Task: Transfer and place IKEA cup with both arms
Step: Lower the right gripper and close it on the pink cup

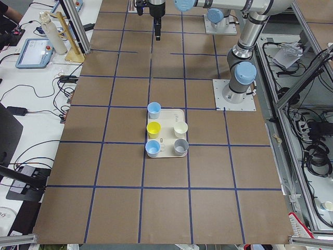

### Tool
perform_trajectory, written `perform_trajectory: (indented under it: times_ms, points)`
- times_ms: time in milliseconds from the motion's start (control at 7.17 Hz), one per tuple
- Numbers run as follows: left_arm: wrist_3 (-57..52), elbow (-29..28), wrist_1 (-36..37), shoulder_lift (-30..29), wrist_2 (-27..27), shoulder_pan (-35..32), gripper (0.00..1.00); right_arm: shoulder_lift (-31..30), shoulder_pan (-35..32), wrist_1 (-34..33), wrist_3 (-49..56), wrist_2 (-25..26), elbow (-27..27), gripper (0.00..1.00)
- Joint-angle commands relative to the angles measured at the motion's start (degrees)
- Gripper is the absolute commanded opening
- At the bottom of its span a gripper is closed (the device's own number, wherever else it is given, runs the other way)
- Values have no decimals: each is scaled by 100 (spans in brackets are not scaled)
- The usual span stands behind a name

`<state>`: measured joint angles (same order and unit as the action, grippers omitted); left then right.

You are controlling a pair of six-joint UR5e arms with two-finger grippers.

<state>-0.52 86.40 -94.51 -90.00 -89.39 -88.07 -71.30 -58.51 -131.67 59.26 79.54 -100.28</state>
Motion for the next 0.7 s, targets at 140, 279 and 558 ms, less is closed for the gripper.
perform_trajectory:
  times_ms: [140,279,558]
  points:
    - [0,9,2,0,0,-9,100,10,-28,-8,-11,-244,0,100]
    - [0,9,2,0,0,-9,100,19,-37,-17,-20,-264,8,100]
    - [0,9,2,9,0,-9,100,37,-37,-8,-11,-255,8,96]
